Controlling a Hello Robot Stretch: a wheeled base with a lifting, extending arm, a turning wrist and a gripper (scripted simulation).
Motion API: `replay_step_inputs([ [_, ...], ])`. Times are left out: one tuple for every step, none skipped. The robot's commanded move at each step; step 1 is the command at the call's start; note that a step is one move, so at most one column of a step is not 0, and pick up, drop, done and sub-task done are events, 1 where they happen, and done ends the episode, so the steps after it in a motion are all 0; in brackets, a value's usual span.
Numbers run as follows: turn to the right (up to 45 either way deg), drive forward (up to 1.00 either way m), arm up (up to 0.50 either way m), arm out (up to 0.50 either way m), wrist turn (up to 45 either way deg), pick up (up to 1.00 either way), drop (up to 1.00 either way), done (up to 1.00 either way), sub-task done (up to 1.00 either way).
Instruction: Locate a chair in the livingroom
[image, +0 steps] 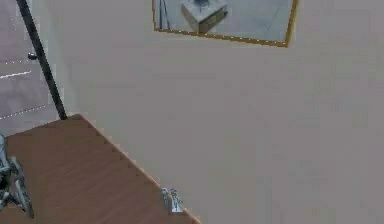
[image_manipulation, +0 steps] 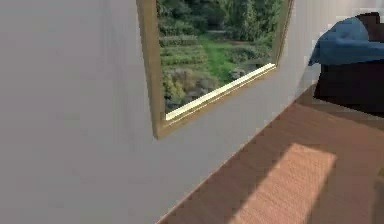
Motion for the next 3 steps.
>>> replay_step_inputs([
  [-45.0,0.0,0.0,0.0,0.0,0.0,0.0,0.0,0.0],
  [0.0,0.15,0.0,0.0,0.0,0.0,0.0,0.0,0.0],
  [-45.0,0.0,0.0,0.0,0.0,0.0,0.0,0.0,0.0],
])
